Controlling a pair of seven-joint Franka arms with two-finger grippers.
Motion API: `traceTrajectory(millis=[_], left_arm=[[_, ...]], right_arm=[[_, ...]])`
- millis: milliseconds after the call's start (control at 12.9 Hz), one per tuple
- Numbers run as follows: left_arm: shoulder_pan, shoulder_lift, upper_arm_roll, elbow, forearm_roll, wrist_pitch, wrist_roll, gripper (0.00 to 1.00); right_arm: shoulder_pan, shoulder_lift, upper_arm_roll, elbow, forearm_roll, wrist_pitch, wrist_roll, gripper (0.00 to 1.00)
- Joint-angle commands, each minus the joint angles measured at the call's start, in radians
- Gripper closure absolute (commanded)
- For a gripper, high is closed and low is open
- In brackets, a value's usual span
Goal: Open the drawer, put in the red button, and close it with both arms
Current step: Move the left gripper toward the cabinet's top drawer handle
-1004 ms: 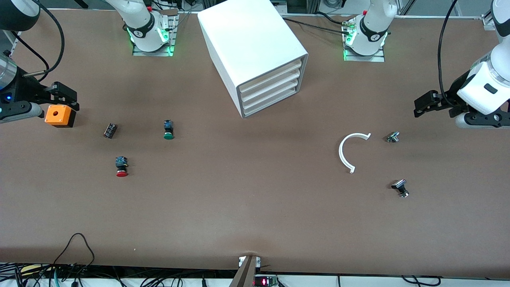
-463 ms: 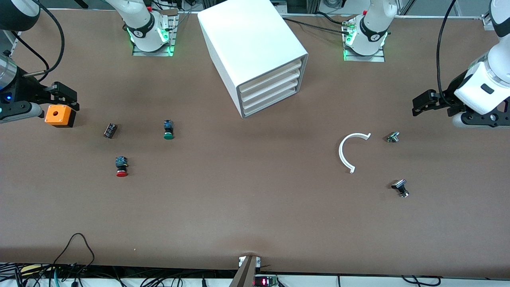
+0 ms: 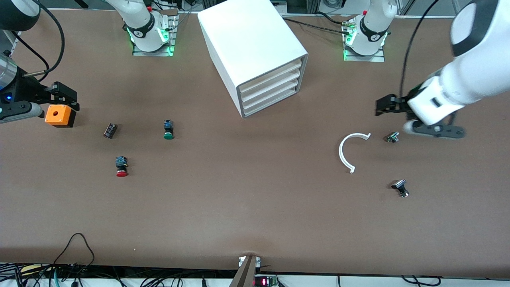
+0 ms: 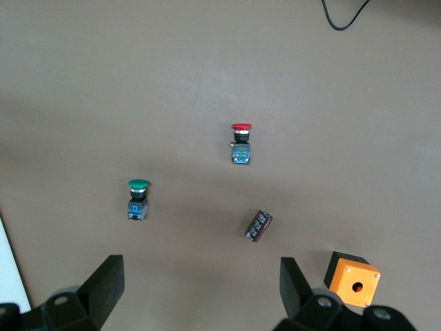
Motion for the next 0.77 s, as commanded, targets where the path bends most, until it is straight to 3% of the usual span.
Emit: traceTrajectory(millis=[0, 309, 695], left_arm=[[-0.037, 0.041, 0.001, 0.000, -0.093, 0.003, 0.005, 0.00], [-0.099, 0.113, 0.001, -0.017, -0.216, 0.060, 0.005, 0.00], [-0.213, 0.136, 0.001, -0.165, -0.314, 0.264, 0.005, 0.00]], right_arm=[[-0.002, -0.001, 0.004, 0.010, 0.005, -0.009, -0.001, 0.00], [-0.002, -0.001, 0.002, 0.010, 0.005, -0.013, -0.001, 0.00], [-0.002, -0.001, 0.002, 0.010, 0.005, -0.009, -0.002, 0.00]])
